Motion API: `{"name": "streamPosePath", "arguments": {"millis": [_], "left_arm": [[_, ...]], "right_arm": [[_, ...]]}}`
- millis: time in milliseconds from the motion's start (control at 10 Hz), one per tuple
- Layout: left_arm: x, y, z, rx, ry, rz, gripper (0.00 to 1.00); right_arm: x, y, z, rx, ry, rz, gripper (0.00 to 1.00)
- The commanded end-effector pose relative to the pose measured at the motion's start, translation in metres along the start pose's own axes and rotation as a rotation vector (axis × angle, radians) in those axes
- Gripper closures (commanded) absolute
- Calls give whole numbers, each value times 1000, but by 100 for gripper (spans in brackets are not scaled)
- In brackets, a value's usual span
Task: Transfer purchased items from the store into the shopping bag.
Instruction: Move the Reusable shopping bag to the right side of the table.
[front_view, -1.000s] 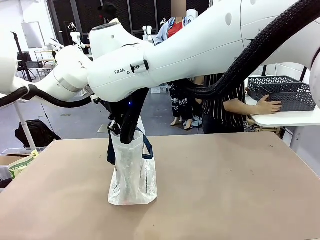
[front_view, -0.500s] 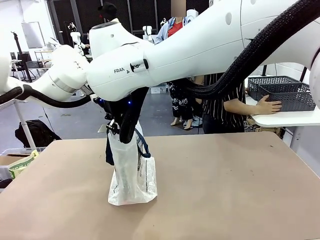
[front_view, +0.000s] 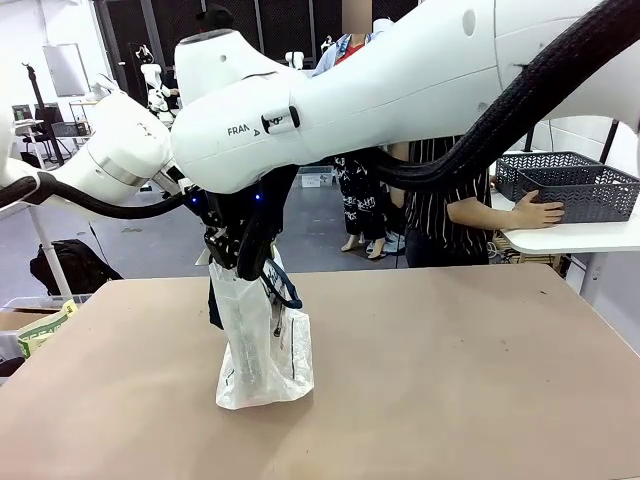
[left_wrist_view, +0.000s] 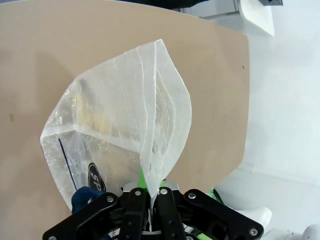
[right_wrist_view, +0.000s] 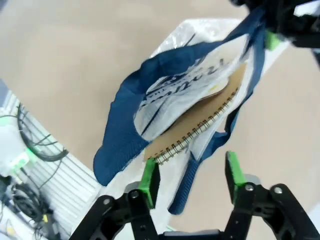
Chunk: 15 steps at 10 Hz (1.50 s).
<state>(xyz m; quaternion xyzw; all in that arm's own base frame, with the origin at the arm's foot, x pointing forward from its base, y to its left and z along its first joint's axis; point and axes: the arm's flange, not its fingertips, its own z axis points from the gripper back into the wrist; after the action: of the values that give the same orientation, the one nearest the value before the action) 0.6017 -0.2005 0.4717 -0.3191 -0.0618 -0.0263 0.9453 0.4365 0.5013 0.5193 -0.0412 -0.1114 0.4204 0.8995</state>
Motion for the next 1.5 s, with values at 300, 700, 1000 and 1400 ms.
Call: {"name": "streamPosePath", "arguments": {"millis": [300, 700, 1000, 1400], "left_arm": [[-11, 5, 11, -30, -69, -10, 100], [-17, 10, 12, -40, -88, -13, 100], [-24, 14, 16, -55, -97, -17, 100], [-26, 10, 11, -45, -77, -32, 100]], "right_arm": [[-66, -20, 37, -86, -73, -140, 0], [-126, -97, 72, -143, -82, -492, 0], [-201, -171, 70, -92, -74, -876, 0], [-298, -218, 53, -57, -51, -1188, 0]]}}
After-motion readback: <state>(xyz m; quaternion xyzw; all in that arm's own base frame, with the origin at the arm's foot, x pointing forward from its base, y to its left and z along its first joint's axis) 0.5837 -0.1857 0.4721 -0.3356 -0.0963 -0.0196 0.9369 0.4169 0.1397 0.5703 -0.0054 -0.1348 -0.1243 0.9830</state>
